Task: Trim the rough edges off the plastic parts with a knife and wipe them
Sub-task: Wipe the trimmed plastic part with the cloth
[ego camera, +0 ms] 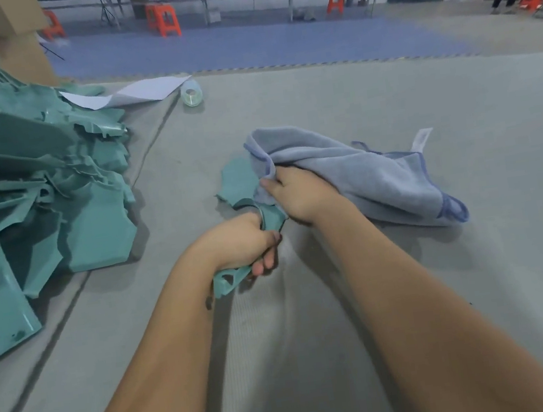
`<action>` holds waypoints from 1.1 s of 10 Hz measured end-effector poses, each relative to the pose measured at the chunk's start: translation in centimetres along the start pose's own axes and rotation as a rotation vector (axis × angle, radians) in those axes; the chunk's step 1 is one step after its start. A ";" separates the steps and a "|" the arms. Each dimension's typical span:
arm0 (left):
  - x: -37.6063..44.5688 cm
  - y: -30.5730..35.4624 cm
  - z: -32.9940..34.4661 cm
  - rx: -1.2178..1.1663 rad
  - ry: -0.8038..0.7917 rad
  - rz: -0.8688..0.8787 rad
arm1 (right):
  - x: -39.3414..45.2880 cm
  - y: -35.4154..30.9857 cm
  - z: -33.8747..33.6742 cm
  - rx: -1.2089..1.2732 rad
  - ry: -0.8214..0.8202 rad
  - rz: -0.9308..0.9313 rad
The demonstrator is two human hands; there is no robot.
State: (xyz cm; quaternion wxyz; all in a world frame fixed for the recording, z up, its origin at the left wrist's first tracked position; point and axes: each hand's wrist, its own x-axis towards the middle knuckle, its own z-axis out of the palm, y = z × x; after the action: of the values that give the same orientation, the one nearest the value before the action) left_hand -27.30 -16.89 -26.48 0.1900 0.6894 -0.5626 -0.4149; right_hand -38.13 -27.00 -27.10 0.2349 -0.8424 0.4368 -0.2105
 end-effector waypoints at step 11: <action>0.7 -1.3 -0.8 -0.316 -0.074 -0.072 | 3.1 2.4 -2.9 0.317 0.348 0.383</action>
State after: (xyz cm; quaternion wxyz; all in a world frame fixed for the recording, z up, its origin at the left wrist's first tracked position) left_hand -25.82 -17.28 -27.21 0.2603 0.6550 -0.4719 -0.5297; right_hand -39.68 -31.44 -25.73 0.3204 -0.6486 0.5834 -0.3692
